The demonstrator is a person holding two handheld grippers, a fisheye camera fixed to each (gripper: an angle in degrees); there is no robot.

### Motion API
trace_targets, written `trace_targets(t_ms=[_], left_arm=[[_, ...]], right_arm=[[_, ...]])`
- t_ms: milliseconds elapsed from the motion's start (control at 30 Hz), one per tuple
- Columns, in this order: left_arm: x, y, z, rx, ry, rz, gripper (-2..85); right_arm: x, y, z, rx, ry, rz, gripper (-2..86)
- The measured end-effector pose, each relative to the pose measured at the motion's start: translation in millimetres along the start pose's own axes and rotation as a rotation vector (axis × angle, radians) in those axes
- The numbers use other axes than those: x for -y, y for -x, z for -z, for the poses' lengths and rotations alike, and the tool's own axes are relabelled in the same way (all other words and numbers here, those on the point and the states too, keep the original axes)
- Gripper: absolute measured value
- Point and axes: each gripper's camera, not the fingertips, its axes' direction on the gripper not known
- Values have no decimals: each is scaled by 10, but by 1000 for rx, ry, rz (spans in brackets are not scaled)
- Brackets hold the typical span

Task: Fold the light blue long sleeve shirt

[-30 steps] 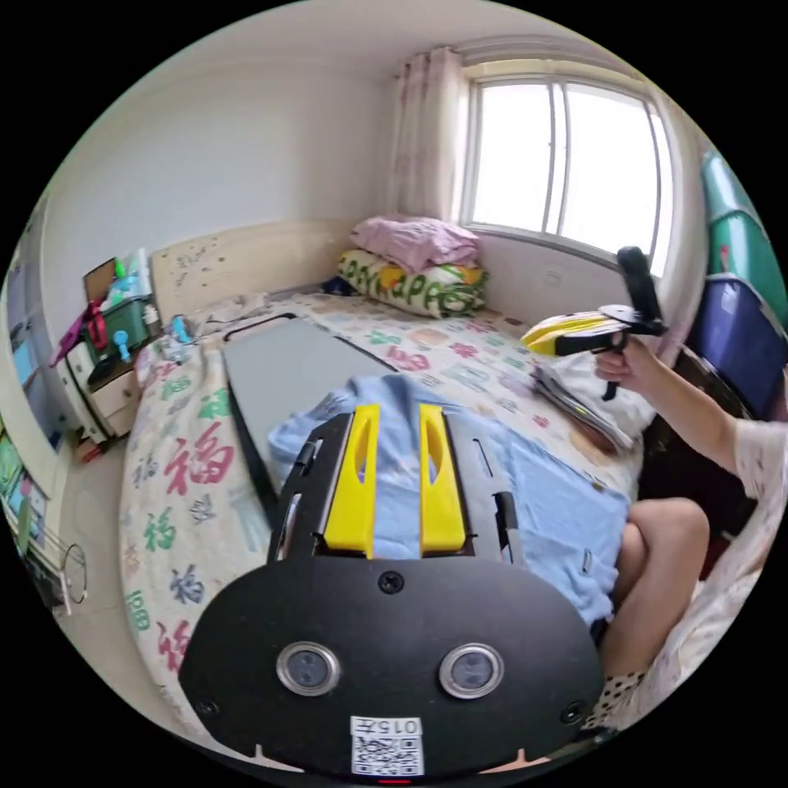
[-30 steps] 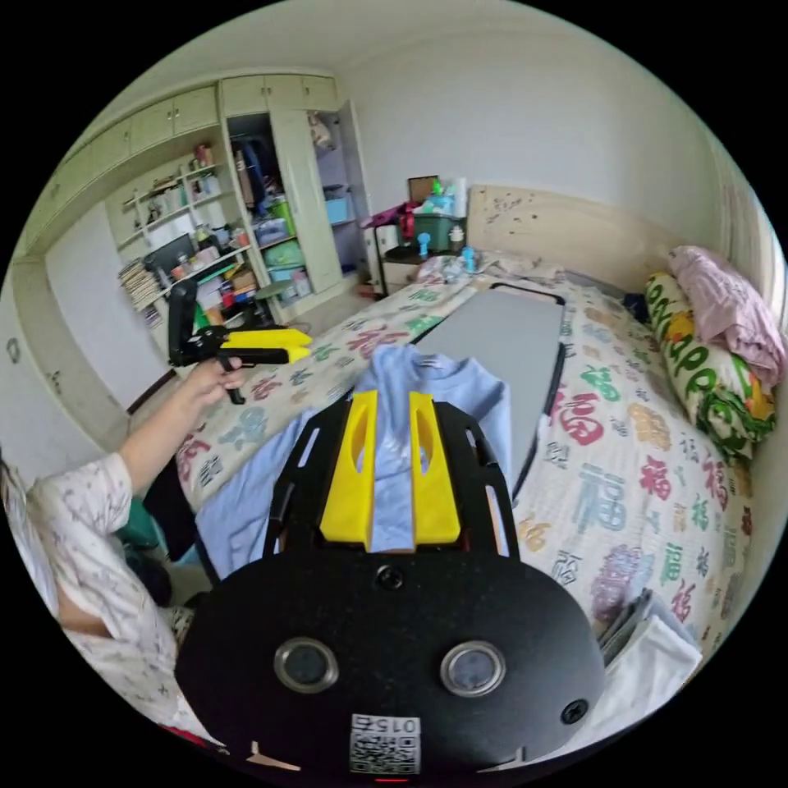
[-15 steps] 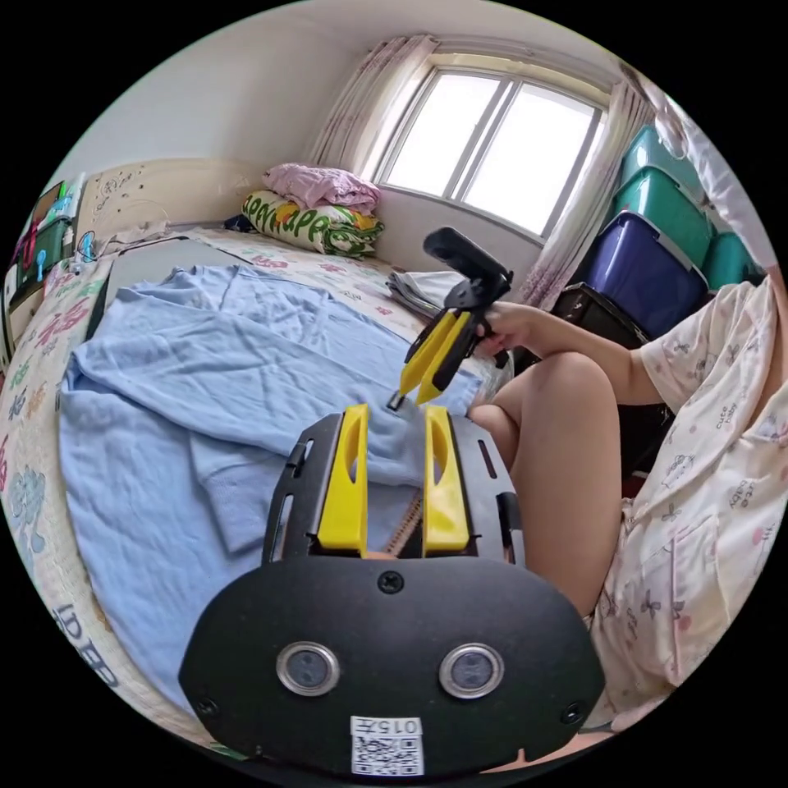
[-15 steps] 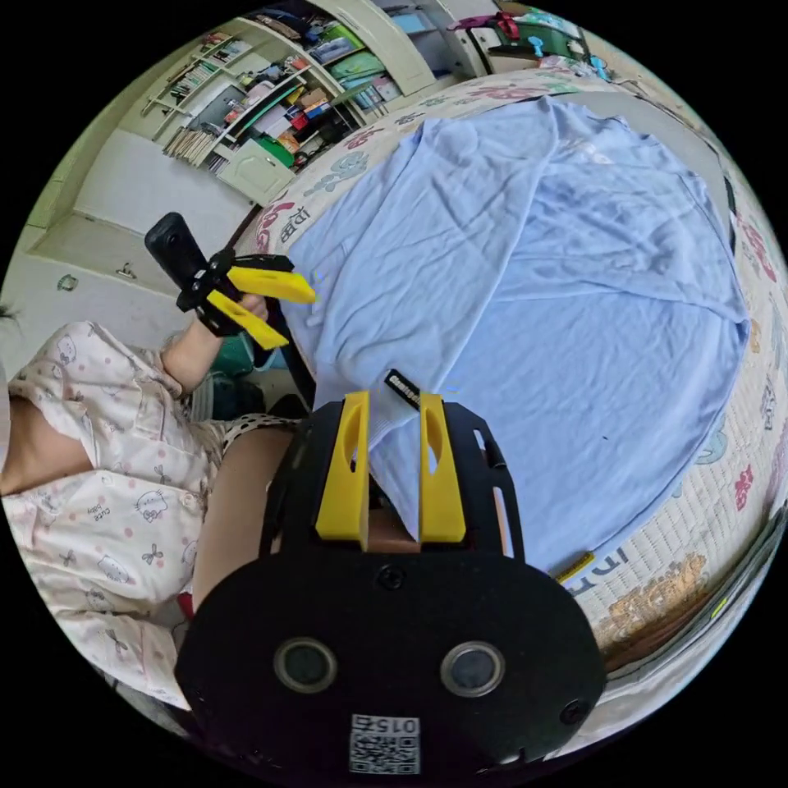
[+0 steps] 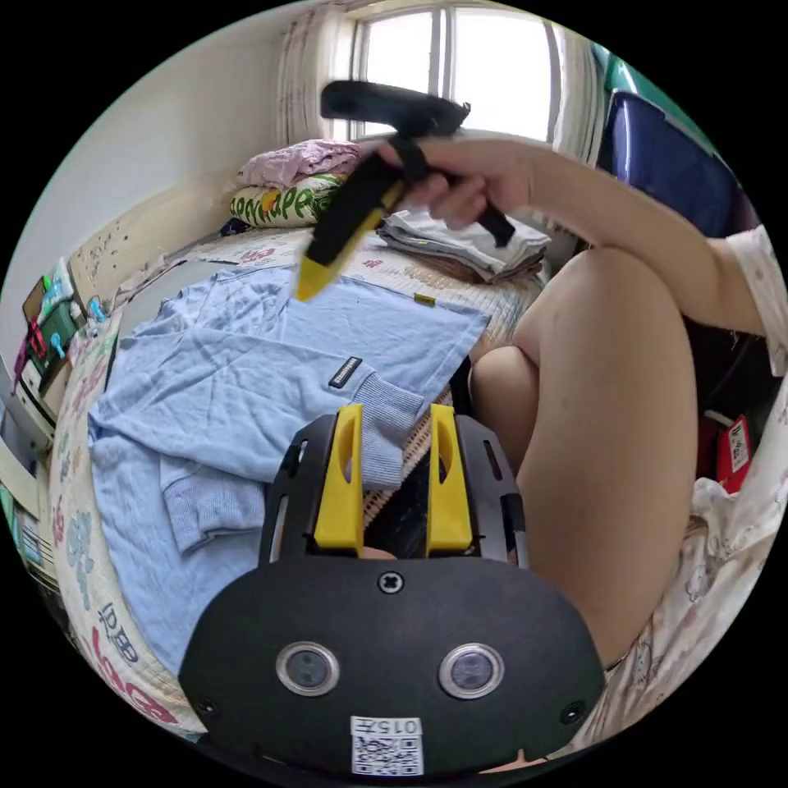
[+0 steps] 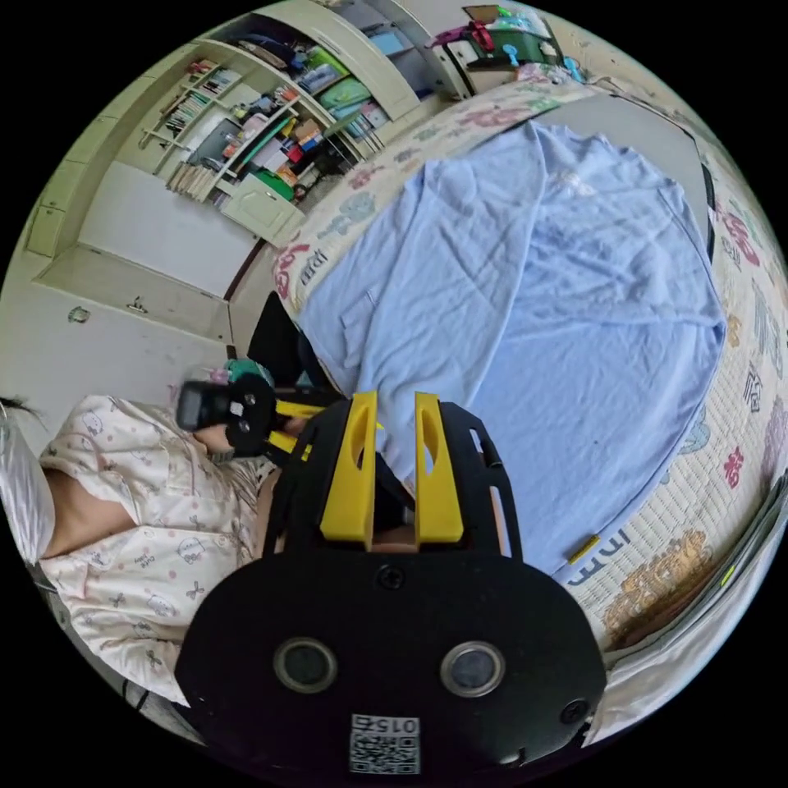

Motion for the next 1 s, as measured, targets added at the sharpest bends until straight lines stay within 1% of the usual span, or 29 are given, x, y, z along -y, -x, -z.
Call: trace_targets(t_ms=[67, 133, 167, 233, 267, 300, 333, 367, 433, 467, 500, 533, 567, 667, 767, 867, 1000], left_arm=[[16, -47, -76, 18, 45, -3, 117], [9, -79, -171, 58, 104, -17, 113], [-12, -104, -194, 106, 116, -31, 109], [-41, -119, -160, 143, 119, -52, 97], [-62, -89, -116, 132, 115, -47, 91], [-77, -56, -89, 120, 109, -34, 87], [-113, 56, -20, 69, 91, 19, 75], [-161, 224, 67, -23, 64, 102, 55], [-274, 508, 235, -141, -10, 241, 21], [-367, 675, 373, -193, -79, 314, 13], [-414, 749, 444, -208, -114, 345, 11], [-497, 880, 569, -230, -164, 398, 6], [-559, 980, 678, -235, -194, 433, 3], [-671, 1124, 928, -216, -268, 482, 0], [-714, 1199, 1058, -280, -307, 489, -1], [-712, 1136, 1153, -282, -323, 446, -1], [-676, 1004, 1196, -269, -288, 373, 0]], right_arm=[[333, 256, 409, -59, -67, 42, 78], [491, 331, 548, -123, -87, 51, 82], [541, 292, 559, -137, -95, 48, 86], [512, 90, 460, -114, -88, 23, 90], [460, -111, 340, -79, -37, -18, 93], [446, -198, 278, -69, 19, -31, 95], [407, -317, 193, -84, 129, -24, 101], [355, -435, 178, -130, 194, -26, 109], [319, -676, 272, -148, 250, -59, 114], [313, -845, 416, -95, 248, -88, 115], [312, -927, 507, -56, 241, -101, 116], [312, -1080, 717, 25, 210, -124, 116], [316, -1217, 963, 99, 157, -140, 114], [367, -1496, 1526, 218, 52, -171, 103], [482, -1658, 1869, 280, 44, -175, 100], [594, -1812, 2064, 391, 78, -185, 98], [643, -2075, 2347, 491, 79, -216, 82]])
